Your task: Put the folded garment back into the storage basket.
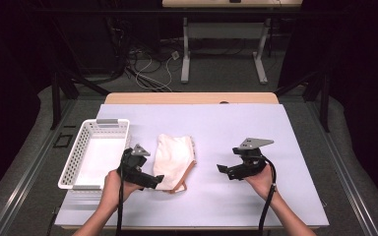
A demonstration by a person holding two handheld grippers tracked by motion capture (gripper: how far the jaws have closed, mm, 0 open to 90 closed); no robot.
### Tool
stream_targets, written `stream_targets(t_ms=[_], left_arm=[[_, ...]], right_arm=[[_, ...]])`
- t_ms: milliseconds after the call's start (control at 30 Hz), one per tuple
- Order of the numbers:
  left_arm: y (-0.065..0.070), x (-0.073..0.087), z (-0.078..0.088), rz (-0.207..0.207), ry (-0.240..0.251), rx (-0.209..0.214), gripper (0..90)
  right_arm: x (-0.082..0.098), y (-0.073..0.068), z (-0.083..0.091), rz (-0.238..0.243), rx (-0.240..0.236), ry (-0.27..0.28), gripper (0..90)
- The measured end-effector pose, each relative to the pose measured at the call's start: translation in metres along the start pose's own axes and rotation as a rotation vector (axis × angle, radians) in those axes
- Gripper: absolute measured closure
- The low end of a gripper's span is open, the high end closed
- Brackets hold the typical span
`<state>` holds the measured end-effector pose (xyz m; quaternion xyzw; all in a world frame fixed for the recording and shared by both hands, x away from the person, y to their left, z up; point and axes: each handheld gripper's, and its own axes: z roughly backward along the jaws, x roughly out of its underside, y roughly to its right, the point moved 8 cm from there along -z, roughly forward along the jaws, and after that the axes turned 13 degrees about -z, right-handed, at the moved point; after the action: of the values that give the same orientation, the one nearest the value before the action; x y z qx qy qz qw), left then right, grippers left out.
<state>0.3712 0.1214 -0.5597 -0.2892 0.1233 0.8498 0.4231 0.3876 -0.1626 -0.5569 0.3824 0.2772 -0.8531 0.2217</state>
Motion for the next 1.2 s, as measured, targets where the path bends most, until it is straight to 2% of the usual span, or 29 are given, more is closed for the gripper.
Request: stream_targets(t_ms=[167,333,467,567,633,667,767,933,1000,1200], left_arm=[[-0.014,-0.01,-0.008,0.028,-0.032,0.013,0.0],[-0.021,-0.019,-0.018,0.058,-0.06,0.02,0.0],[-0.028,-0.022,-0.029,0.068,-0.109,0.019,0.0],[-0.033,-0.022,-0.037,0.099,-0.13,0.032,0.6],[-0.036,-0.021,-0.041,0.109,-0.145,0.043,3.2],[-0.036,-0.021,-0.044,0.127,-0.153,0.043,4.4],[-0.039,-0.019,-0.049,0.131,-0.174,0.047,8.6],[-0.039,-0.02,-0.056,0.182,-0.183,0.062,17.5],[-0.041,-0.021,-0.057,0.178,-0.194,0.053,23.3],[-0.046,-0.02,-0.061,0.167,-0.216,0.03,33.7]], right_arm=[[0.004,0.004,0.009,0.004,0.012,0.012,8.4],[0.008,0.005,0.013,0.014,0.01,0.018,8.7],[0.009,0.005,0.014,0.018,0.012,0.021,8.9],[0.011,0.007,0.015,0.017,0.016,0.015,9.0],[0.012,0.008,0.016,0.018,0.017,0.015,9.0],[0.013,0.009,0.016,0.019,0.019,0.014,9.0],[0.012,0.009,0.018,0.016,0.023,0.018,9.1],[0.012,0.01,0.018,0.018,0.025,0.018,9.2],[0.012,0.01,0.018,0.019,0.025,0.018,9.3],[0.013,0.011,0.018,0.027,0.027,0.015,9.5]])
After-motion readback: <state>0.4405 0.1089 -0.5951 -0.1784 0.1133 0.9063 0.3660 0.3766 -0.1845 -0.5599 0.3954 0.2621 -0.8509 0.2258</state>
